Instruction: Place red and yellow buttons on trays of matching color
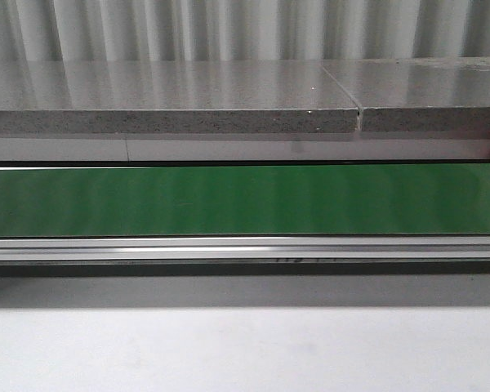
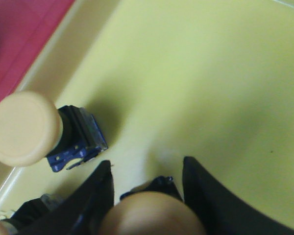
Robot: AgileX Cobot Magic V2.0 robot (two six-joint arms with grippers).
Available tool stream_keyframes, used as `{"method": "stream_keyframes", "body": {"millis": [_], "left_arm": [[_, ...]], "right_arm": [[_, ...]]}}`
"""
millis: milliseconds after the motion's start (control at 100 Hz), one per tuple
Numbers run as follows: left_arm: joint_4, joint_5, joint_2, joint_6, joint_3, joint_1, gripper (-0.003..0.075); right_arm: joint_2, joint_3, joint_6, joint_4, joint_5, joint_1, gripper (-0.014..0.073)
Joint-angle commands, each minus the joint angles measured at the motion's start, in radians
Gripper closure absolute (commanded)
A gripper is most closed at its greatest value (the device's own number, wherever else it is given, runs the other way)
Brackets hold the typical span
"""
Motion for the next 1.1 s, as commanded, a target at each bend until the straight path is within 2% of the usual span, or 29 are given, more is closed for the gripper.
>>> {"method": "stream_keyframes", "body": {"millis": [0,570,690,930,1090], "left_arm": [[-0.005,-0.069,0.005,0.001,-0.029,-0.007,0.0741],[-0.005,-0.069,0.005,0.001,-0.029,-0.007,0.0741],[-0.005,-0.069,0.005,0.001,-0.029,-0.007,0.0741],[-0.005,-0.069,0.005,0.001,-0.029,-0.007,0.0741],[-0.005,-0.069,0.005,0.001,-0.029,-0.007,0.0741]], "right_arm": [[-0.006,-0.022,-0.004,0.007,-0.084,0.018,0.0473],[0.058,-0.022,-0.005,0.007,-0.111,0.036,0.0454],[0.067,-0.022,-0.005,0.007,-0.113,0.036,0.0399],[0.058,-0.022,-0.005,0.007,-0.119,0.036,0.0160],[0.023,-0.026,-0.005,0.007,-0.119,0.036,0.0144]]}}
